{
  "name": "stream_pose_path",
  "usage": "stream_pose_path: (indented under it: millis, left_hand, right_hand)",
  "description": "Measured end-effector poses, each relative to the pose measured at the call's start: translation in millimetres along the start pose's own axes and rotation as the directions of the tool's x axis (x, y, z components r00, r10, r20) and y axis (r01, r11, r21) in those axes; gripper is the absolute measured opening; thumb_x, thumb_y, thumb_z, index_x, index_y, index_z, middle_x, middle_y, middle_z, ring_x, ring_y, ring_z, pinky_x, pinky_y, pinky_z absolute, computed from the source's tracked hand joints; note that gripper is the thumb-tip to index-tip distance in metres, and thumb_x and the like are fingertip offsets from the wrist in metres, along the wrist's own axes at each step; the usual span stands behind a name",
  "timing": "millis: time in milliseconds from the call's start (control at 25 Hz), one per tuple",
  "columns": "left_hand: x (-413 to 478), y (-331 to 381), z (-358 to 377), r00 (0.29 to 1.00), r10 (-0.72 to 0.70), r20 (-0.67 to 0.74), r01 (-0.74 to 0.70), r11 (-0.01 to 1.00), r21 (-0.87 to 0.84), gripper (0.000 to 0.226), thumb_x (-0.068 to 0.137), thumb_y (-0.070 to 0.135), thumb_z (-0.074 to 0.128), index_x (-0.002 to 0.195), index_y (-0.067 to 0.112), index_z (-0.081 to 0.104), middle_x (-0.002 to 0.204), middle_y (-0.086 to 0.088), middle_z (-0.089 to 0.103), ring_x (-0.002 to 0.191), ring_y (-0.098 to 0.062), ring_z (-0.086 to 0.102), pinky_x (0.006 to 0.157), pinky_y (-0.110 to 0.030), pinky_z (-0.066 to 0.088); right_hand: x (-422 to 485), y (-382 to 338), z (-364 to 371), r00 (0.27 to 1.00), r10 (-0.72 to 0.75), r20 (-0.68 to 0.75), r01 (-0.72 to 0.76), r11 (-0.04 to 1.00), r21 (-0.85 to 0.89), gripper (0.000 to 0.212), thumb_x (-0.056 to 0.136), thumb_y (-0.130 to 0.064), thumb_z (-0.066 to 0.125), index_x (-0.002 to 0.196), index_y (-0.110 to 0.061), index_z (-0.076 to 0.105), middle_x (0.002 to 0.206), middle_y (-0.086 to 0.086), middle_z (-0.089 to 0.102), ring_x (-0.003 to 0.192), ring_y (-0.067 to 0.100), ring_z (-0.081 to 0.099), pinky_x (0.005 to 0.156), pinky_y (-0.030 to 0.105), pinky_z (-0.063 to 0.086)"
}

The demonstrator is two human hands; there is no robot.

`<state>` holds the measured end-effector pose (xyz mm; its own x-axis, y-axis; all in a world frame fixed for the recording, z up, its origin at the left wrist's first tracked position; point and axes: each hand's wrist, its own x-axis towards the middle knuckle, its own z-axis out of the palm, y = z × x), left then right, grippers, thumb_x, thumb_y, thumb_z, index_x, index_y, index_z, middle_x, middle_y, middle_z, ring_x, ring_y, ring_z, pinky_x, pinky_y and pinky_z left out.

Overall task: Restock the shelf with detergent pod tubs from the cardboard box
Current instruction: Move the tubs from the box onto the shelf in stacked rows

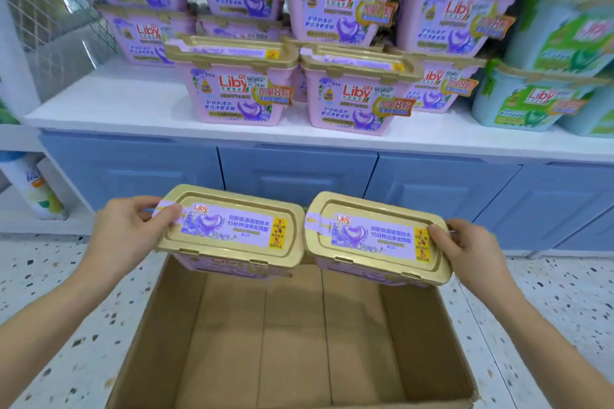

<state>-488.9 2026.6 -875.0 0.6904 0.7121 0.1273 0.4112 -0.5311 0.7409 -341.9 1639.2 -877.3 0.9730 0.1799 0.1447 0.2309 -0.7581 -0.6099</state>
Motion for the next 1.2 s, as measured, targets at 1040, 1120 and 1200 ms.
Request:
stream_pose_path:
  millis: [1040, 1120, 1200]
  left_hand:
    - [165, 193, -108, 0.951, 0.073, -0.301, -0.15, 0.959, -0.241, 0.019, 0.075, 0.028, 0.069, 0.069, 0.01, 0.072, 0.046, -0.008, 0.063, 0.063, -0.03, 0.068, 0.083, -0.046, 0.055]
    - [173, 195, -100, 0.946, 0.047, -0.319, -0.13, 0.961, -0.244, 0.024, 0.075, 0.028, 0.07, 0.08, 0.005, 0.074, 0.065, -0.02, 0.068, 0.073, -0.035, 0.069, 0.084, -0.046, 0.054]
    - [182, 197, -95, 0.954, 0.015, -0.299, -0.098, 0.959, -0.266, 0.026, 0.074, 0.028, 0.071, 0.08, 0.002, 0.073, 0.066, -0.02, 0.068, 0.068, -0.033, 0.067, 0.084, -0.046, 0.054]
  right_hand:
    - [204, -187, -152, 0.989, -0.103, -0.105, 0.112, 0.99, 0.087, 0.034, 0.092, -0.031, 0.052, 0.079, -0.004, 0.068, 0.043, 0.003, 0.061, 0.029, 0.006, 0.054, 0.044, 0.023, 0.039]
    - [215, -186, -148, 0.992, -0.084, -0.094, 0.092, 0.992, 0.084, 0.035, 0.091, -0.03, 0.053, 0.082, 0.0, 0.069, 0.052, 0.009, 0.062, 0.03, 0.009, 0.055, 0.041, 0.022, 0.044]
    - [225, -186, -145, 0.997, -0.056, -0.05, 0.061, 0.992, 0.106, 0.034, 0.091, -0.027, 0.055, 0.084, 0.004, 0.069, 0.053, 0.011, 0.062, 0.027, 0.008, 0.055, 0.035, 0.016, 0.045]
